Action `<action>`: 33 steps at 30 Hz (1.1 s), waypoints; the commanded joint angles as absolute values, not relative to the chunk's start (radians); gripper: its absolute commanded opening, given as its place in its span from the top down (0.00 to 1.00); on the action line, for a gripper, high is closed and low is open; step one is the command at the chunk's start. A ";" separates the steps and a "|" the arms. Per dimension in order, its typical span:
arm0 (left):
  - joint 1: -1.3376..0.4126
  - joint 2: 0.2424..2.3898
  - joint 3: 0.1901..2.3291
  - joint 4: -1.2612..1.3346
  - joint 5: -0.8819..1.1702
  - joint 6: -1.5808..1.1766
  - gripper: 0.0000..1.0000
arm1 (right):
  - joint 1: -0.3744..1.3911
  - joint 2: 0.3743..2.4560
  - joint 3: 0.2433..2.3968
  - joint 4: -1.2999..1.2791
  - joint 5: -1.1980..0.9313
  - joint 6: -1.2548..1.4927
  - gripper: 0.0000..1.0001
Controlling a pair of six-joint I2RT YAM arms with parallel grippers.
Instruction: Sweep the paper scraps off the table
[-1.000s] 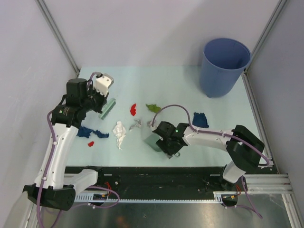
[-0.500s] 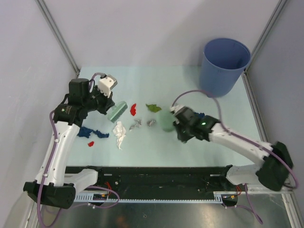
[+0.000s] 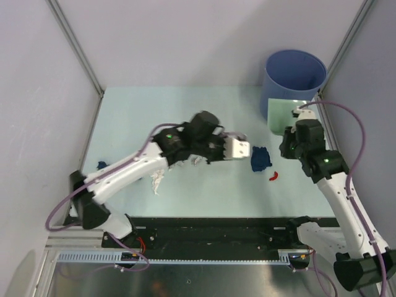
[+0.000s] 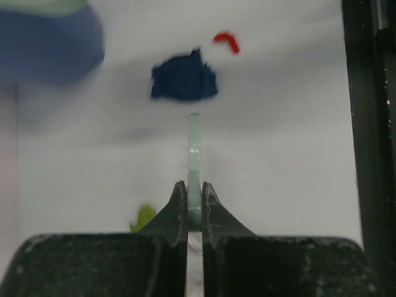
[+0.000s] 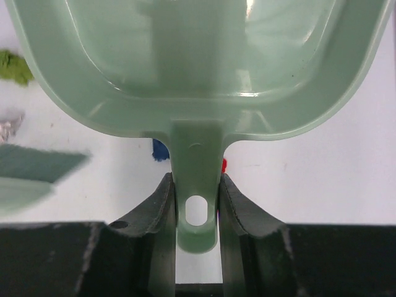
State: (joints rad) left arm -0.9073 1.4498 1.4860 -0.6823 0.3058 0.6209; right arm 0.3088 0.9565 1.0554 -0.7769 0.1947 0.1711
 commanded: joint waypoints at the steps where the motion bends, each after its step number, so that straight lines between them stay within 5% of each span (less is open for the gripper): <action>1: -1.047 1.625 1.637 -0.632 0.223 0.929 1.00 | 0.171 0.900 1.124 -0.788 0.138 0.112 1.00; 7: -1.163 1.859 1.822 -0.630 0.215 1.234 1.00 | 0.043 0.893 1.127 -0.772 0.087 0.092 1.00; 16: -1.201 2.141 2.174 -0.618 0.391 1.238 1.00 | 0.009 0.887 1.127 -0.778 0.095 0.086 1.00; 33: -1.125 2.099 1.849 -0.623 0.414 1.134 1.00 | 0.012 0.879 1.126 -0.790 0.051 0.086 1.00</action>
